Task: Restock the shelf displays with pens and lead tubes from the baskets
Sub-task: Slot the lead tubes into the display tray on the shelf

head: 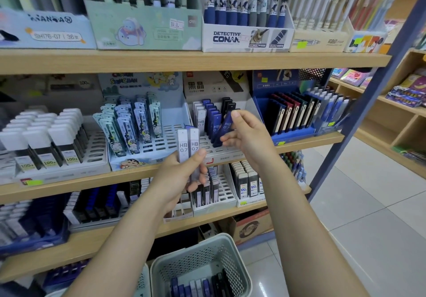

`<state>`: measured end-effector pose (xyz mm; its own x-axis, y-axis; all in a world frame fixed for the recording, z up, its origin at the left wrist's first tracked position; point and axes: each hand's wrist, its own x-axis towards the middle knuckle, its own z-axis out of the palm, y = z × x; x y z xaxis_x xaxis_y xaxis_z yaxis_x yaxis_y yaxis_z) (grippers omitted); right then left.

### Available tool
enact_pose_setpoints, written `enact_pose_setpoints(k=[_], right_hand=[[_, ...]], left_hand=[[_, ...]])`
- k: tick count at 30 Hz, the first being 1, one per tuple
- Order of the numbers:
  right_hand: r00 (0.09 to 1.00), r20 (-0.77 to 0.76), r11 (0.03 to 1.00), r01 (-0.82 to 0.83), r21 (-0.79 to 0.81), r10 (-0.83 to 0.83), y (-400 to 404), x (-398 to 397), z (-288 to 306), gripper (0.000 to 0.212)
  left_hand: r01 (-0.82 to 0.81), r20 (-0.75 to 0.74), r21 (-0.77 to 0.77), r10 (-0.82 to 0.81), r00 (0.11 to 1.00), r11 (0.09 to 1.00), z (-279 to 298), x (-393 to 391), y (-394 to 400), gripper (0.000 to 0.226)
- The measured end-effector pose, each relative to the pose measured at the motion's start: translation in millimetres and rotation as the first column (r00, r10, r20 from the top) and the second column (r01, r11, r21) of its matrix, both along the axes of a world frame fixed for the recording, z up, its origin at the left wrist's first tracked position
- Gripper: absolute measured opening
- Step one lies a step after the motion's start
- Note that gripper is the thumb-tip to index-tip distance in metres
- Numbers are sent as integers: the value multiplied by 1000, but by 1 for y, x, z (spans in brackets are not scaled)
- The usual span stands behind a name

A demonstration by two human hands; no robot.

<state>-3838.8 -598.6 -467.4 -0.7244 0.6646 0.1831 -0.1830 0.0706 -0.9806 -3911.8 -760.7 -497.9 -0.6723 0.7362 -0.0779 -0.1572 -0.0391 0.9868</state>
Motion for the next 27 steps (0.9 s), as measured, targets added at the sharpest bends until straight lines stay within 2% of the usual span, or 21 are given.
enact_pose_setpoints(k=[3, 8, 14, 17, 19, 21, 24, 27], right_hand=[[1000, 18, 1000, 13, 27, -14, -2, -3, -1, 13], [996, 47, 997, 78, 16, -78, -1, -5, 0, 19], [991, 95, 995, 99, -10, -98, -7, -12, -4, 16], [976, 64, 977, 210, -24, -209, -8, -13, -1, 26], [967, 54, 969, 249, 5, -249, -8, -7, 4, 23], [985, 84, 987, 147, 68, -153, -10, 1, 9, 20], [983, 160, 988, -113, 103, 96, -20, 9, 15, 17], [966, 167, 972, -216, 94, 199, -30, 6, 15, 9]], left_hand=[[17, 14, -5, -17, 1000, 1000, 1, 0, -3, 49], [40, 4, -17, -40, 999, 999, 1, -2, -5, 42], [8, -26, -5, -8, 1000, 1000, 1, -1, -7, 23], [-42, -9, 17, 42, 999, 999, 2, -1, -7, 23], [-72, 5, 32, 72, 997, 997, 4, -1, -7, 27], [-86, 19, 56, 85, 996, 995, 6, 0, -6, 29], [-85, 22, 78, 84, 996, 993, 8, 2, -4, 28], [-71, -2, 54, 72, 997, 996, 7, 3, -3, 29]])
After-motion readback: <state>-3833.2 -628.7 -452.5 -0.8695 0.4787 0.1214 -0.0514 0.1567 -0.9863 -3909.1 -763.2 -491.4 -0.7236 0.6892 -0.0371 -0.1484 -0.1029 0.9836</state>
